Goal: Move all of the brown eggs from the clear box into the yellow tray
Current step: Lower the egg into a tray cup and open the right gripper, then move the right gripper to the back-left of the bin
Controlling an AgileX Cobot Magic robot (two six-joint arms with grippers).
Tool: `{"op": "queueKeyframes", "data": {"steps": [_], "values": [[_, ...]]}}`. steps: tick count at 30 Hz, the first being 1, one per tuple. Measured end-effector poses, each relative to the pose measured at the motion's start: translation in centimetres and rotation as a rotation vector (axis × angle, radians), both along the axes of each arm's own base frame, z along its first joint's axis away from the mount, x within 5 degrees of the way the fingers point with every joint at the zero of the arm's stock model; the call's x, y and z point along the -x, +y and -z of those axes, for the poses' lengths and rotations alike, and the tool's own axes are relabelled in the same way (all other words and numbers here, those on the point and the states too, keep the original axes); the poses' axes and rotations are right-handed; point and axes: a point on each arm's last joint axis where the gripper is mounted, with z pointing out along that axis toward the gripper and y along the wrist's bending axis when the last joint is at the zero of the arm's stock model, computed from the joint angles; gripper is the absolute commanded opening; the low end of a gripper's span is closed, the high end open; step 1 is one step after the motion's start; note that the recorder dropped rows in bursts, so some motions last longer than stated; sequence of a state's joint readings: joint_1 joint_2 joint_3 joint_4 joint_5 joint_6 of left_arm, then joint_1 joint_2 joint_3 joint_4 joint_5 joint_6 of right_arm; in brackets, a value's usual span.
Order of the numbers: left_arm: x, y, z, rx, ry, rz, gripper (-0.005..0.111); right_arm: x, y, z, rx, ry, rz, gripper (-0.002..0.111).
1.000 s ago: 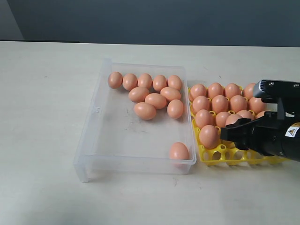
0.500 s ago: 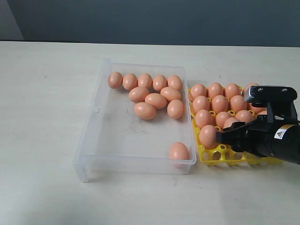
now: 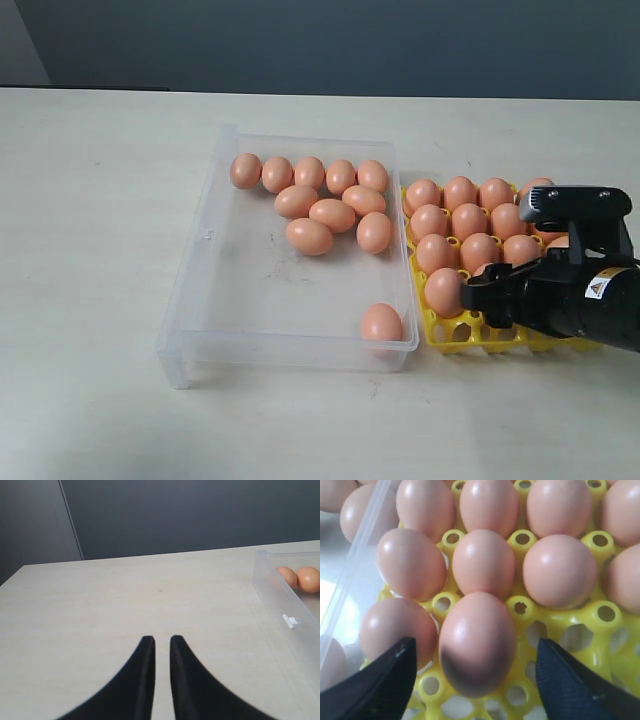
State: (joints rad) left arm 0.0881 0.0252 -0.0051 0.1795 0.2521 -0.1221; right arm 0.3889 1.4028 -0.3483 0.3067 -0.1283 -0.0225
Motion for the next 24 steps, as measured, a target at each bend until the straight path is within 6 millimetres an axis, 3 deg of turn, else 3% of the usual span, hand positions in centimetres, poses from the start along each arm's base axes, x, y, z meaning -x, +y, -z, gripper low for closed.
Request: {"op": "queueKeyframes", "data": {"steps": [5, 11, 15, 18, 21, 24], "values": [[0.0, 0.0, 0.0, 0.000, 0.000, 0.000, 0.012, -0.2, 0.1, -0.6, -0.009, -0.012, -0.005, 0.065], [0.0, 0.0, 0.0, 0.000, 0.000, 0.000, 0.012, -2.0, 1.6, -5.9, -0.078, -0.088, -0.051, 0.065], [0.0, 0.0, 0.0, 0.000, 0.000, 0.000, 0.012, -3.4, 3.9, -9.8, -0.087, -0.080, -0.162, 0.065], [0.0, 0.0, 0.0, 0.000, 0.000, 0.000, 0.012, -4.4, 6.1, -11.4, -0.074, -0.053, -0.255, 0.065], [0.0, 0.0, 0.0, 0.000, 0.000, 0.000, 0.012, -5.7, 8.6, -11.8, -0.022, -0.063, -0.376, 0.065], [0.0, 0.0, 0.0, 0.000, 0.000, 0.000, 0.012, -7.1, 11.1, -11.0, 0.055, -0.056, -0.510, 0.065]]}}
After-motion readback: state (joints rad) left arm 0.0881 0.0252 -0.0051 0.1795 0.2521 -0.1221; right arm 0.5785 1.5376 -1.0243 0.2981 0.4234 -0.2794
